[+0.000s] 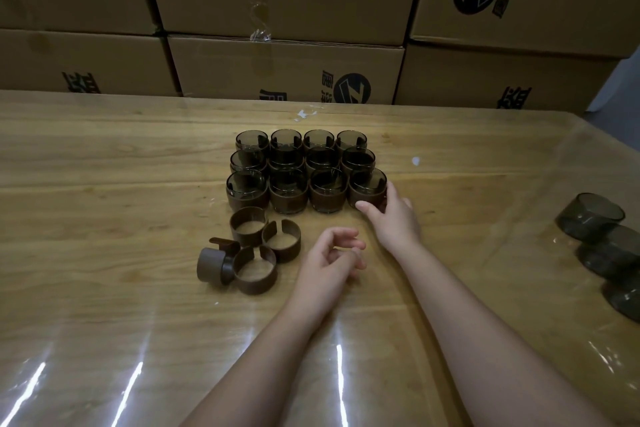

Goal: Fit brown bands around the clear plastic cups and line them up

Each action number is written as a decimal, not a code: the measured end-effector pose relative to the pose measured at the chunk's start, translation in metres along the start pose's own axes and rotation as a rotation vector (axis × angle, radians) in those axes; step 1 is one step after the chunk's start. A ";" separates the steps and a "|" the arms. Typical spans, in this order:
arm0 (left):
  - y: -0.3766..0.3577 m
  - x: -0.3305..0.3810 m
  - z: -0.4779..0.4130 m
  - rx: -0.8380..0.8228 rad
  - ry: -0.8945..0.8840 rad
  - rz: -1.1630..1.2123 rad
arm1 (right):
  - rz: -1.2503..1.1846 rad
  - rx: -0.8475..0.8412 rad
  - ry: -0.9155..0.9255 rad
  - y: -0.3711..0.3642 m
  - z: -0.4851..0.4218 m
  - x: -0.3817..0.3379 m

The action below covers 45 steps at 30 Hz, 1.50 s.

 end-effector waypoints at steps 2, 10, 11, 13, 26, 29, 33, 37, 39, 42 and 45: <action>-0.001 0.001 0.001 0.006 -0.010 -0.020 | 0.023 -0.011 0.016 0.000 0.001 -0.002; 0.000 0.004 0.009 0.044 -0.045 -0.141 | 0.315 -0.007 0.143 0.001 0.040 -0.021; 0.000 0.005 0.009 0.052 -0.044 -0.139 | 0.345 -0.021 0.152 0.001 0.046 -0.021; 0.000 0.006 0.010 0.062 -0.044 -0.136 | 0.382 -0.067 0.171 -0.002 0.055 -0.019; 0.000 0.003 0.012 0.063 -0.013 -0.216 | 0.154 0.091 -0.097 0.119 0.036 0.049; -0.001 0.003 0.011 0.057 -0.016 -0.208 | 0.238 0.209 -0.257 0.180 0.023 0.083; 0.000 0.002 0.009 0.058 -0.014 -0.201 | 0.255 0.170 -0.429 0.211 0.006 0.121; 0.000 0.001 0.009 0.060 -0.024 -0.226 | 0.245 0.196 -0.515 0.216 0.002 0.140; 0.000 0.001 0.008 0.056 -0.030 -0.225 | 0.219 0.279 -0.479 0.216 0.003 0.134; 0.000 0.002 0.007 0.049 -0.039 -0.206 | 0.118 0.345 -0.221 0.193 0.010 0.086; 0.004 0.003 0.006 0.060 -0.039 -0.136 | -0.106 0.349 0.076 0.154 0.035 0.016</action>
Point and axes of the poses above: each hand's wrist, its own z-axis away from the middle knuckle, its own y-axis out of the back of the hand, x = y × z, the point moved 10 cm from there along -z, towards the middle knuckle, and after that the axes turned 5 degrees about y, right-handed, at the moved point
